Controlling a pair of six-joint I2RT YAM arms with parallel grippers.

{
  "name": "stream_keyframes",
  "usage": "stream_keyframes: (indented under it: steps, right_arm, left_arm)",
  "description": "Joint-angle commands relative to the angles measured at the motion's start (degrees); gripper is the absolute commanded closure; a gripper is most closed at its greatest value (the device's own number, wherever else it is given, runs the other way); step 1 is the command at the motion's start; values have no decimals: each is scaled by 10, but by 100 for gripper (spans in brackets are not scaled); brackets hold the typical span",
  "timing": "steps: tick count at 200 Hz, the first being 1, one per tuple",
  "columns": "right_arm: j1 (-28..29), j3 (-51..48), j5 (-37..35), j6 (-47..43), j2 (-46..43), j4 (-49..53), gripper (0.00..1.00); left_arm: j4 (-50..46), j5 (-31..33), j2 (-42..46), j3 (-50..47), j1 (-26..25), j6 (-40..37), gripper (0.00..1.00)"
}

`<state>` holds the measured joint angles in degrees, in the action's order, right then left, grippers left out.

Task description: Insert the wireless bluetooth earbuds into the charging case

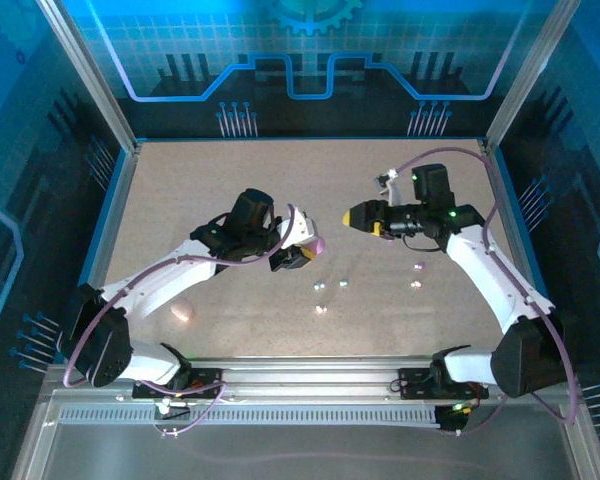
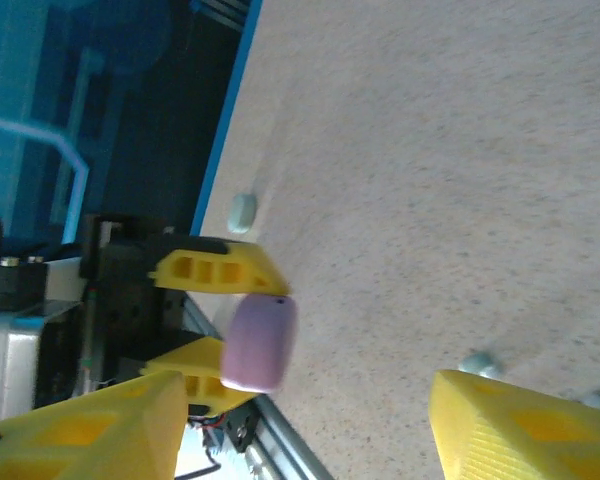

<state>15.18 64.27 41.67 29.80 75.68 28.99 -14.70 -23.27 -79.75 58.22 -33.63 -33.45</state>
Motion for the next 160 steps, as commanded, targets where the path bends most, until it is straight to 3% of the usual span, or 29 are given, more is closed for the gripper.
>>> stream_keyframes:
  steps: [1, 81, 160]
  right_arm:
    - [36, 39, 21, -7, 23, 54, 34]
    - [106, 76, 35, -11, 83, 82, 40]
    - [114, 75, 43, -3, 119, 71, 51]
  left_arm:
    - [-16, -12, 14, 27, -7, -30, 66]
    - [-19, 12, 20, 30, -14, -33, 66]
    - [-21, 23, 23, 30, -20, -36, 65]
